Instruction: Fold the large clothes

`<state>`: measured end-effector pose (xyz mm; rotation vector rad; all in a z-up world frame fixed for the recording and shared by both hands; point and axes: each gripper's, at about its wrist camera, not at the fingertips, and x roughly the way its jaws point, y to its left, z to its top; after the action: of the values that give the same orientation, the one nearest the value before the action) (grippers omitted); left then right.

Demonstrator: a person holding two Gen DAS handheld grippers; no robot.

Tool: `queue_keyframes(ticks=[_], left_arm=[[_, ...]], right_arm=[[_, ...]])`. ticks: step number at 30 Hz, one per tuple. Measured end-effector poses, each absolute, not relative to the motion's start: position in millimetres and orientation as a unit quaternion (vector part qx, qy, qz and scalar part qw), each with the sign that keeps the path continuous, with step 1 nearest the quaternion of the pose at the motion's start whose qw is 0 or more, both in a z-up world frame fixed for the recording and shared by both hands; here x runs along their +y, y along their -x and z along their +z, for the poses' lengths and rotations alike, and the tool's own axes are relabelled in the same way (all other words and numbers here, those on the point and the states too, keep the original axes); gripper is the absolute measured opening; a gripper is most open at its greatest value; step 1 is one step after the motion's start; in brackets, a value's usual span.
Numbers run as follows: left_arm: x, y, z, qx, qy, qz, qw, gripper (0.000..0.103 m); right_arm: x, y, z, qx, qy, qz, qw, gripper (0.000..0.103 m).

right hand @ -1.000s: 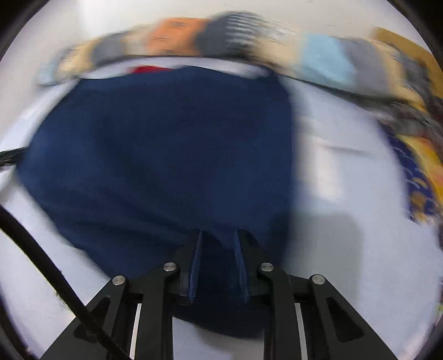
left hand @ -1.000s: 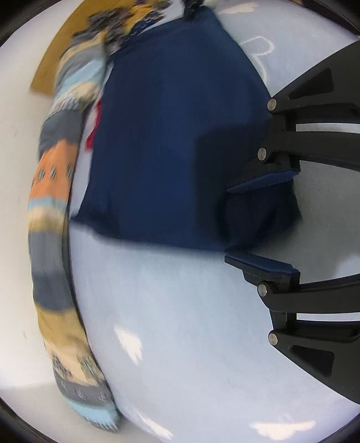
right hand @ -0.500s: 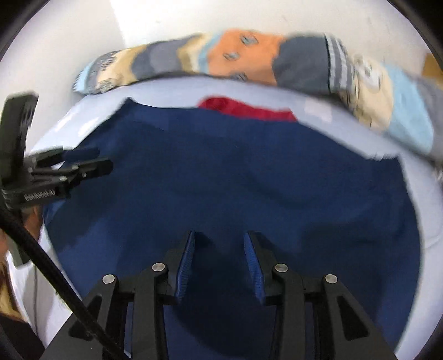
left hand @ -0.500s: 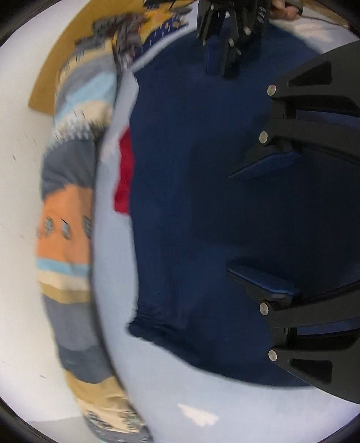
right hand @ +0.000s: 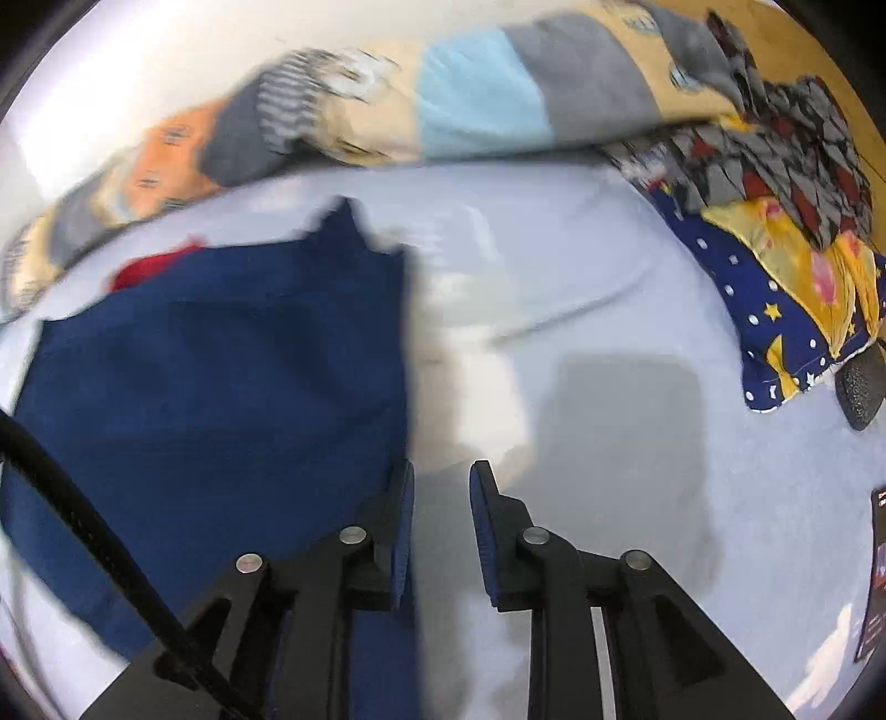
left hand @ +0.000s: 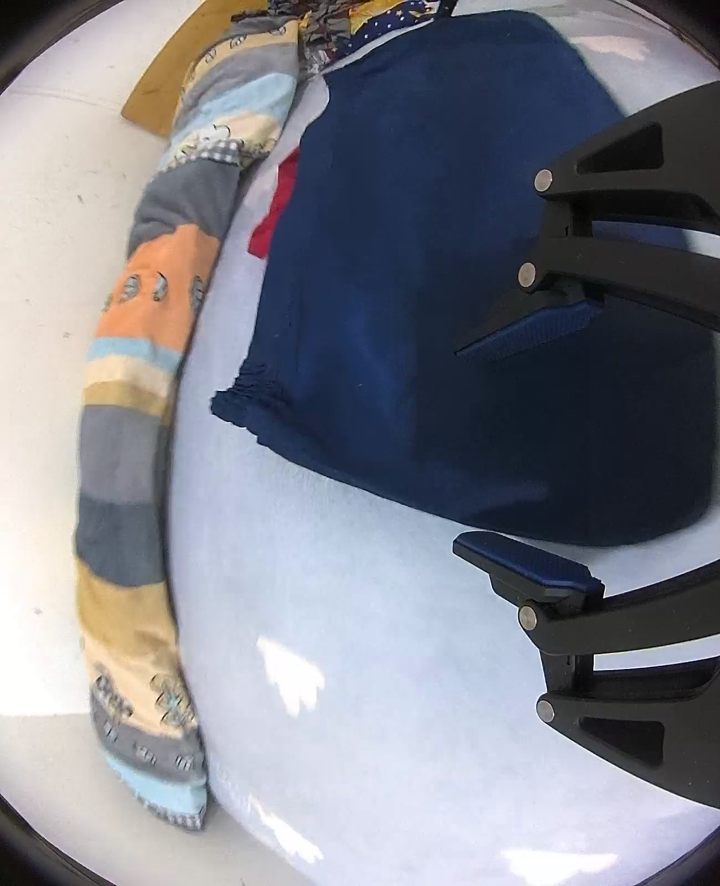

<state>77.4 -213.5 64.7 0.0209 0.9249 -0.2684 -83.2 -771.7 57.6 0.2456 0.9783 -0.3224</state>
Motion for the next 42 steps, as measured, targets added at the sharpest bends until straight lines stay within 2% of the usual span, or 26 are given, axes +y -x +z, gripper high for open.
queue_keyframes(ticks=[1, 3, 4, 8, 9, 10, 17, 22, 25, 29, 31, 34, 36, 42], left_arm=[[-212, -65, 71, 0.441, 0.001, -0.131, 0.888, 0.064], [-209, -48, 71, 0.447, 0.032, -0.126, 0.885, 0.072], [-210, -44, 68, 0.457, 0.036, -0.120, 0.881, 0.072], [-216, -20, 31, 0.513, 0.007, -0.084, 0.854, 0.073], [-214, -13, 22, 0.523, 0.000, -0.071, 0.849, 0.079], [-211, -9, 20, 0.526, 0.009, -0.071, 0.847, 0.079], [-179, 18, 51, 0.502, 0.057, -0.020, 0.863, 0.079], [-217, 39, 78, 0.465, 0.026, -0.049, 0.883, 0.079], [-244, 49, 76, 0.475, 0.004, -0.075, 0.877, 0.081], [-275, 38, 62, 0.504, -0.027, -0.092, 0.858, 0.081], [-277, 35, 65, 0.492, -0.035, -0.080, 0.866, 0.081], [-288, 33, 78, 0.458, -0.049, -0.073, 0.885, 0.081], [-296, 32, 85, 0.441, -0.056, -0.068, 0.893, 0.081], [-309, 40, 108, 0.389, -0.059, -0.084, 0.915, 0.081]], right_arm=[[-759, 90, 64, 0.462, -0.112, -0.150, 0.867, 0.025], [-729, 99, 74, 0.463, -0.117, -0.107, 0.872, 0.041], [-715, 101, 73, 0.467, -0.124, -0.087, 0.871, 0.050], [-667, 105, 39, 0.524, -0.133, -0.059, 0.839, 0.051], [-665, 107, 31, 0.536, -0.131, -0.065, 0.832, 0.051], [-666, 109, 26, 0.537, -0.134, -0.069, 0.830, 0.051], [-690, 151, 47, 0.510, -0.157, -0.175, 0.827, 0.052], [-659, 153, 51, 0.483, -0.248, -0.085, 0.836, 0.061], [-656, 152, 31, 0.493, -0.313, -0.051, 0.810, 0.061], [-663, 141, 17, 0.529, -0.276, -0.093, 0.797, 0.061], [-660, 141, 29, 0.514, -0.277, -0.080, 0.808, 0.061], [-661, 141, 40, 0.467, -0.366, -0.036, 0.804, 0.071], [-661, 136, 42, 0.456, -0.394, -0.033, 0.798, 0.071], [-657, 131, 45, 0.454, -0.382, -0.028, 0.804, 0.071]])
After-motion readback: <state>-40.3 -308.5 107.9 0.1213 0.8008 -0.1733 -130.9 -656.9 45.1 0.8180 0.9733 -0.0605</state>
